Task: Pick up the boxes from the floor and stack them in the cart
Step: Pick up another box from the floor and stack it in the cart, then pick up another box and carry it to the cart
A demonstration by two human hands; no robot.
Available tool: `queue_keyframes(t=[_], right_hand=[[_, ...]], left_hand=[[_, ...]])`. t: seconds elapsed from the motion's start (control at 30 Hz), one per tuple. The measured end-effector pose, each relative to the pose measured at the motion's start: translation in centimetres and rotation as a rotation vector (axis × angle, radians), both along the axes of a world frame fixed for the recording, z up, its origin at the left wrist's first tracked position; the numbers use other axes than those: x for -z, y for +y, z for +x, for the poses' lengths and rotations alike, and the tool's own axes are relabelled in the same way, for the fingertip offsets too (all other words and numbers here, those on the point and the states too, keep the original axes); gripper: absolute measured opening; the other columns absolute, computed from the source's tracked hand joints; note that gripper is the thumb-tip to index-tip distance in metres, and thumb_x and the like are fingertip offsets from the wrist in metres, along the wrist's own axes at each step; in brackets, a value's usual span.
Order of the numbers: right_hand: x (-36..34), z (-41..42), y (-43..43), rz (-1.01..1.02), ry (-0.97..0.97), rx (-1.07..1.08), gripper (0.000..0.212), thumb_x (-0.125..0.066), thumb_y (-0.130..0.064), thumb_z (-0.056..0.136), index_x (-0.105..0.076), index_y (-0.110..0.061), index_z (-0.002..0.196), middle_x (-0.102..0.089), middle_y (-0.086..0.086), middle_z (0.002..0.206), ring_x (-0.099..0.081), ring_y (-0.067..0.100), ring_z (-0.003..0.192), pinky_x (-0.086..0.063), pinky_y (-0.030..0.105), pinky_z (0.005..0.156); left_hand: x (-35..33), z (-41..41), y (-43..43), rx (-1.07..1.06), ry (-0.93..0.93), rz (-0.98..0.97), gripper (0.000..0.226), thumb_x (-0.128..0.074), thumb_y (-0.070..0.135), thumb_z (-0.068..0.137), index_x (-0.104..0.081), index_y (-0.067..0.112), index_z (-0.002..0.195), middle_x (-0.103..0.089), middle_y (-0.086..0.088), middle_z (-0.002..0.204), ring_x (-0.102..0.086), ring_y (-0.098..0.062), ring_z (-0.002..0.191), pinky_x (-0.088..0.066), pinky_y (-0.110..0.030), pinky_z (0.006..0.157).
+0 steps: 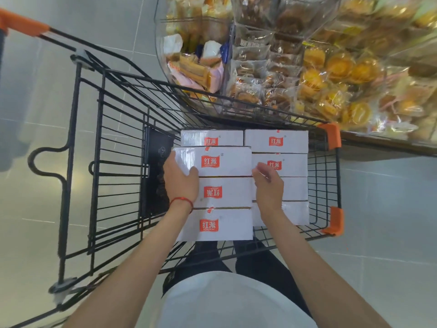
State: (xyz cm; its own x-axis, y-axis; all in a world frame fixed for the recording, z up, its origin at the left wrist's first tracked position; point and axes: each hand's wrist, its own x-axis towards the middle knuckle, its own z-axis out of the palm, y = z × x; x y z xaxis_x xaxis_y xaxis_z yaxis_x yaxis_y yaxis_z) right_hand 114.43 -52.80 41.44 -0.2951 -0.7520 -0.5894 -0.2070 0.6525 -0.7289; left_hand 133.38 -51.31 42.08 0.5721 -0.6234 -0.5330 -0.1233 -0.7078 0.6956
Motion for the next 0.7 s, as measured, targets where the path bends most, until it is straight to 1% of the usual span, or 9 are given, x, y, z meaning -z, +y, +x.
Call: queue_keyframes(t=[0.03, 0.1, 0.17, 0.23, 0.3, 0.37, 0.47, 0.6, 0.7], right_hand=[[-0.4, -0.4, 0.5, -0.017, -0.016, 0.036, 0.024, -0.061, -0.020, 0.103, -0.065, -0.019, 0.127, -0.066, -0.009, 0.122, -0.062, 0.006, 0.110, -0.056, 0.023, 0.091], [-1.2, -1.3, 1.7, -0.043, -0.045, 0.085, 0.022, -0.062, -0.016, 0.102, -0.068, -0.019, 0.123, -0.068, -0.004, 0.123, -0.064, 0.013, 0.115, -0.055, 0.033, 0.102], [-2.3, -2.2, 2.8, -0.072, -0.116, 0.166, 0.019, -0.063, -0.010, 0.100, -0.070, -0.019, 0.116, -0.070, 0.003, 0.121, -0.067, 0.020, 0.113, -0.057, 0.032, 0.100], [-3.7, -3.4, 4.0, -0.115, -0.151, 0.243, 0.020, -0.064, -0.006, 0.099, -0.071, -0.021, 0.109, -0.073, 0.008, 0.115, -0.072, 0.022, 0.104, -0.059, 0.026, 0.090], [-4.9, -4.8, 5.4, -0.150, -0.161, 0.268, 0.019, -0.065, -0.006, 0.097, -0.071, -0.020, 0.110, -0.074, 0.006, 0.110, -0.074, 0.016, 0.097, -0.060, 0.025, 0.088], [-5.8, -6.4, 6.8, -0.167, -0.198, 0.298, 0.020, -0.067, -0.006, 0.097, -0.071, -0.019, 0.111, -0.075, 0.004, 0.111, -0.074, 0.014, 0.098, -0.059, 0.028, 0.092], [-6.8, -9.4, 9.4, -0.200, -0.228, 0.379, 0.021, -0.067, -0.006, 0.097, -0.071, -0.026, 0.103, -0.076, 0.003, 0.109, -0.072, 0.019, 0.103, -0.058, 0.032, 0.091], [-7.7, -14.4, 13.8, -0.270, -0.278, 0.504, 0.022, -0.066, -0.001, 0.095, -0.072, -0.022, 0.101, -0.075, 0.005, 0.109, -0.071, 0.019, 0.100, -0.055, 0.027, 0.083], [-8.6, -18.7, 17.8, -0.292, -0.291, 0.582, 0.019, -0.067, -0.002, 0.095, -0.072, -0.018, 0.104, -0.076, 0.003, 0.105, -0.069, 0.010, 0.092, -0.053, 0.022, 0.082]], left_hand=[[-0.3, -0.8, 0.3, 0.026, -0.037, -0.010, 0.060, -0.064, 0.014, 0.094, -0.037, 0.019, 0.147, -0.043, -0.004, 0.148, -0.042, -0.022, 0.136, -0.039, -0.041, 0.112], [-1.0, -2.5, 0.7, 0.076, -0.006, -0.058, 0.056, -0.062, 0.018, 0.097, -0.038, 0.021, 0.147, -0.039, -0.003, 0.153, -0.039, -0.022, 0.140, -0.038, -0.042, 0.114], [-1.8, -4.1, 1.0, 0.142, 0.138, -0.096, 0.045, -0.059, 0.019, 0.099, -0.045, 0.025, 0.142, -0.046, 0.002, 0.147, -0.046, -0.020, 0.135, -0.048, -0.032, 0.105], [-2.8, -5.7, 1.5, 0.248, 0.246, -0.105, 0.037, -0.057, 0.018, 0.100, -0.051, 0.024, 0.136, -0.052, 0.007, 0.136, -0.053, -0.018, 0.125, -0.049, -0.025, 0.096], [-3.8, -7.4, 2.0, 0.326, 0.281, -0.122, 0.034, -0.057, 0.016, 0.100, -0.055, 0.022, 0.133, -0.058, 0.005, 0.132, -0.056, -0.018, 0.119, -0.046, -0.018, 0.090], [-4.7, -9.2, 2.6, 0.385, 0.276, -0.143, 0.029, -0.056, 0.014, 0.100, -0.058, 0.021, 0.128, -0.064, 0.001, 0.128, -0.058, -0.017, 0.116, -0.043, -0.010, 0.081], [-6.0, -12.4, 4.0, 0.444, 0.294, -0.183, 0.024, -0.057, 0.012, 0.100, -0.061, 0.021, 0.122, -0.066, 0.000, 0.124, -0.061, -0.016, 0.114, -0.046, -0.001, 0.071], [-7.7, -17.7, 6.4, 0.552, 0.333, -0.244, 0.025, -0.059, 0.004, 0.097, -0.064, 0.016, 0.118, -0.070, -0.004, 0.117, -0.065, -0.015, 0.108, -0.049, -0.006, 0.077], [-9.0, -22.8, 8.9, 0.660, 0.379, -0.260, 0.026, -0.060, 0.003, 0.095, -0.066, 0.023, 0.111, -0.071, -0.003, 0.113, -0.066, -0.017, 0.109, -0.053, -0.023, 0.090]])
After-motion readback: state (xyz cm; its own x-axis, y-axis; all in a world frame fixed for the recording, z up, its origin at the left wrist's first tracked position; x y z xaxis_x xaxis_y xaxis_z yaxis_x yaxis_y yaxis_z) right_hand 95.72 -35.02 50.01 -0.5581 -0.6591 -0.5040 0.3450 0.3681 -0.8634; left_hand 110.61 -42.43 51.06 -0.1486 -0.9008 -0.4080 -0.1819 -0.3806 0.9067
